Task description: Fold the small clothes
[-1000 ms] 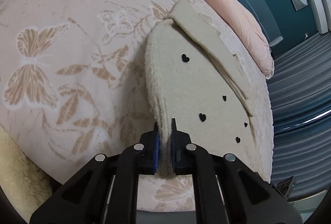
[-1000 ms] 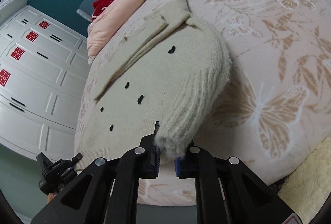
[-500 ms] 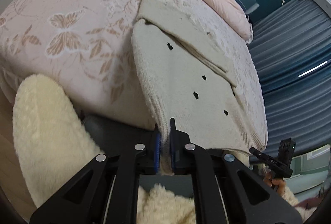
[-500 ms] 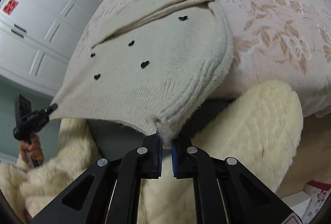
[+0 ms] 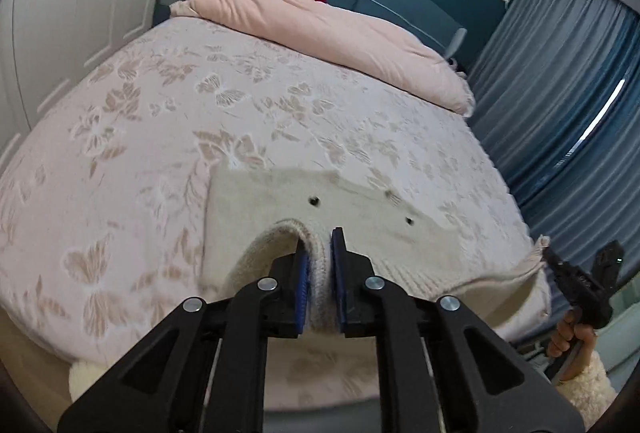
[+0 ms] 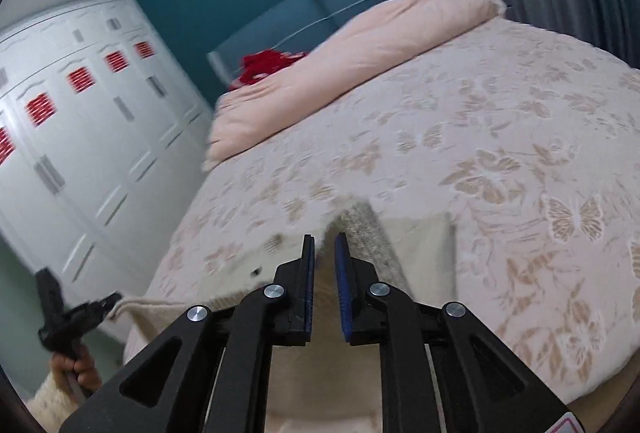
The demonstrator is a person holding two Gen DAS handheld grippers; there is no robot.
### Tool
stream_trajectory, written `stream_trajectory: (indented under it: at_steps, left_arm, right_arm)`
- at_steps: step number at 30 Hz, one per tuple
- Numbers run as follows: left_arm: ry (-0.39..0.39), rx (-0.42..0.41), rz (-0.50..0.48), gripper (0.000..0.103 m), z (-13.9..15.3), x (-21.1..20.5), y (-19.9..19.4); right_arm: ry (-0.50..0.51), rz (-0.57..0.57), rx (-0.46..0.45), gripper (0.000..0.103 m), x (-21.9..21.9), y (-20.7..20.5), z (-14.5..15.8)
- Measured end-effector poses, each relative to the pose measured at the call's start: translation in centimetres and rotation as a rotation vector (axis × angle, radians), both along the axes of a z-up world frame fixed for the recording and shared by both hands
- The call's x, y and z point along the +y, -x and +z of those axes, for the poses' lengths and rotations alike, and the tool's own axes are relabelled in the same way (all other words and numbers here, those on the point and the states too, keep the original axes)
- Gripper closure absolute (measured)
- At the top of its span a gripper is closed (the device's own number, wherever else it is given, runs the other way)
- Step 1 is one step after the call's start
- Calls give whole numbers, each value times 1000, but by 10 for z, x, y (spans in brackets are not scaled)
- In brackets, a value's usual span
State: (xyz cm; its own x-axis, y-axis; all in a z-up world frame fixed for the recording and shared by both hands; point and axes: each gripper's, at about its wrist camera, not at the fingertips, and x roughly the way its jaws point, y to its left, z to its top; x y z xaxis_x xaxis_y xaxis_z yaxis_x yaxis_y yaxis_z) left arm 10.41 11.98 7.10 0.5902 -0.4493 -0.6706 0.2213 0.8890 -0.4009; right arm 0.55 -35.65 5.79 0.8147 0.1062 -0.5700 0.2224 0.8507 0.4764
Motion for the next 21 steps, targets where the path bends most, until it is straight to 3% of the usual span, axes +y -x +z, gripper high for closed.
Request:
stream_trajectory:
  at_steps: [3,4,5,6,8,10,13,17,21]
  left_arm:
    - [-89,84,49,77,-40,-18,-48]
    - [-107,107,65,74,-48,-19,-49]
    - [-105,105,66,63,-52,-17,-47]
    - [-107,88,67,53,-54,-15,-44]
    - [-150,36,91,12,-55,-10,-34]
    - [-193,-9,101,10,-61,-9,-35]
    - [-278,47,39,10,-84,-22,-55]
    - [-291,135,-3,10,-115,-40,-87]
    - [-302,155,-54,10,-132,-62,-115]
  right_arm:
    - [-86,-109,17,85,-10,-9,-23]
    - [-117,-118,2,75,-10,-3,-28]
    - [-130,-119,-2,53,-8,4,-34]
    - [-123,-114,5,45,-5,10,-40]
    - [-57,-85,62,43,2,13,-55]
    - [4,-51,128,43,5,5,-70]
    - [1,2,196,40,5,-21,-88]
    - [68,34,248,37,5,-62,-103]
    - [68,33,285,36,-6,-94,-122]
